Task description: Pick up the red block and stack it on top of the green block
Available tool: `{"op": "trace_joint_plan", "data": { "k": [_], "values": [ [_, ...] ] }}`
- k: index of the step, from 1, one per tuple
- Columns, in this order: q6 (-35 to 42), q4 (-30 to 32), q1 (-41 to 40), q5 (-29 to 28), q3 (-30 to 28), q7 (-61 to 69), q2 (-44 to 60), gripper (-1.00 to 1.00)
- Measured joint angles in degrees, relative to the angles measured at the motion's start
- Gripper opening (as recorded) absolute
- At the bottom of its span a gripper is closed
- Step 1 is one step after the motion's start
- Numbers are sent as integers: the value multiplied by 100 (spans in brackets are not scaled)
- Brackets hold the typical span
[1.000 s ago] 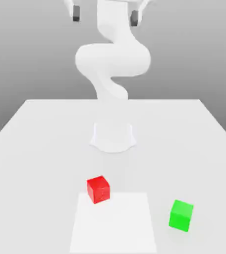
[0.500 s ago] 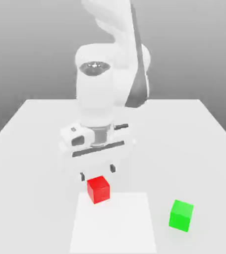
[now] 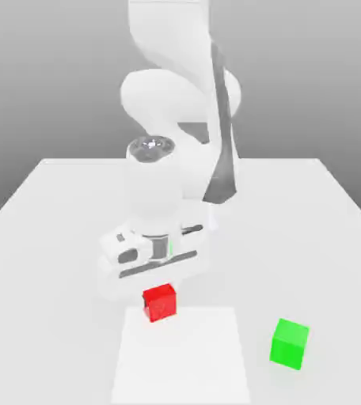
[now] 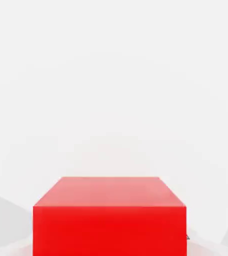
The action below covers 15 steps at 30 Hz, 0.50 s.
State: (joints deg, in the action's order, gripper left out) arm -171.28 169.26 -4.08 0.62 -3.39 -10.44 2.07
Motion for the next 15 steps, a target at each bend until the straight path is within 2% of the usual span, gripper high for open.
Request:
{"op": "trace_joint_plan", "data": {
  "k": [5, 15],
  "values": [
    [832, 77, -43, -169, 88, -208, -908, -100],
    [1607, -1118, 939, 8, 1091, -2255, -486, -100]
  ]
}}
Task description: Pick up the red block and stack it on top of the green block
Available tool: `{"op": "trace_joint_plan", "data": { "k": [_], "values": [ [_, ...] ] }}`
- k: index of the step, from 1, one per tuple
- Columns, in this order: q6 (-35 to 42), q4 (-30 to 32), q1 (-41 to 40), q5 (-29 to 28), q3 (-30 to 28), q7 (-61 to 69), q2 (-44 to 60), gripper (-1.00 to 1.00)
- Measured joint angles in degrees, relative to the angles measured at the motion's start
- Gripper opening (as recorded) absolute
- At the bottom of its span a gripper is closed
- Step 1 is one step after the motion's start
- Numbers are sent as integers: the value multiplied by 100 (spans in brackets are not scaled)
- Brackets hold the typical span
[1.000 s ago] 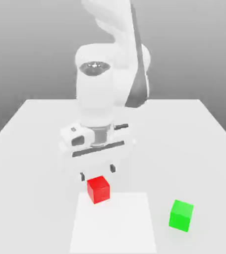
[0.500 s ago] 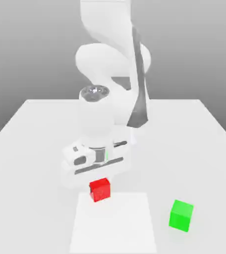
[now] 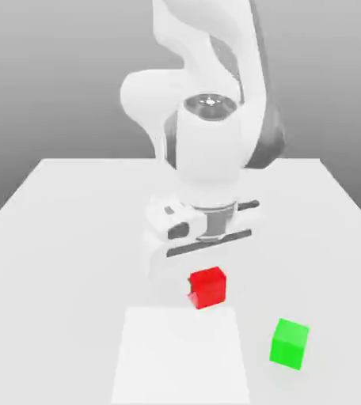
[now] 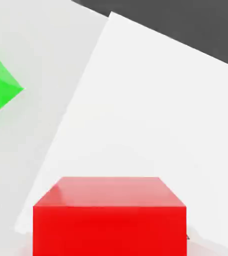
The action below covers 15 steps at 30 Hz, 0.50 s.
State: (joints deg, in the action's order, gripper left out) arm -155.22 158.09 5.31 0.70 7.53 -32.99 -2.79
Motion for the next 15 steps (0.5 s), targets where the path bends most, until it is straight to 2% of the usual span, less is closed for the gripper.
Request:
{"op": "trace_joint_plan", "data": {
  "k": [6, 11, 12, 15],
  "values": [
    [386, -755, 696, -103, 399, -1417, 364, -100],
    [-354, -905, 855, -522, 195, -1914, 1270, -100],
    [-498, -914, 891, -598, 145, -1973, 1424, 100],
    [-498, -914, 891, -598, 145, -1973, 1424, 100]
  ]
}}
